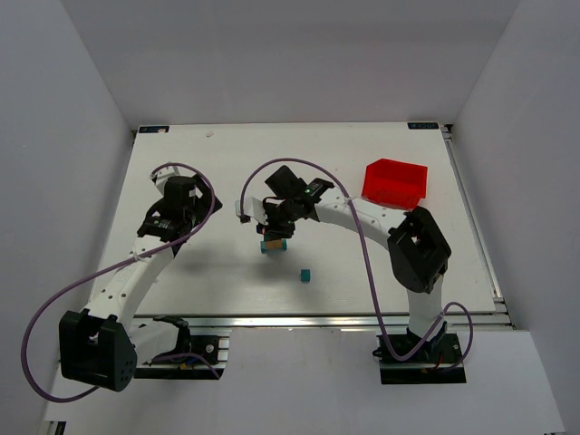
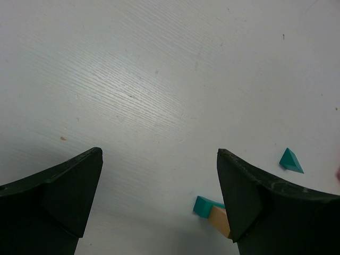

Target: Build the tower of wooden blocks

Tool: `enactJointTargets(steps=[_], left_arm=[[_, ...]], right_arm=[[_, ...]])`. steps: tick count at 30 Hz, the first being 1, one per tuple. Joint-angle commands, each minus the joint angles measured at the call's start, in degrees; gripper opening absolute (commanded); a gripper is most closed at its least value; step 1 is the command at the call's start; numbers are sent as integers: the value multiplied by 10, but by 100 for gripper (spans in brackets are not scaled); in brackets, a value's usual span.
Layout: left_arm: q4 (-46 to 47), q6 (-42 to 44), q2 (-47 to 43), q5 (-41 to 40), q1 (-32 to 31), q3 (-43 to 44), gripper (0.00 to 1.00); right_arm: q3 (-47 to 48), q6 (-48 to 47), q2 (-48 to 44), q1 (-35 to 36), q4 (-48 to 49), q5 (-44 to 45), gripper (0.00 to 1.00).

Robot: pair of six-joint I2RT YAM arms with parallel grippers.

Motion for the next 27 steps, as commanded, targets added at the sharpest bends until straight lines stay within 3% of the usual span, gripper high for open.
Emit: enactJointTargets(steps=[1,27], left_arm=[[14,6,-2,8,-2,-5,98],[15,7,2,15,-2,-4,98]], right_arm=[[0,-5,4,3,3,-7,24],[9,-7,0,8,-10,-8,30]])
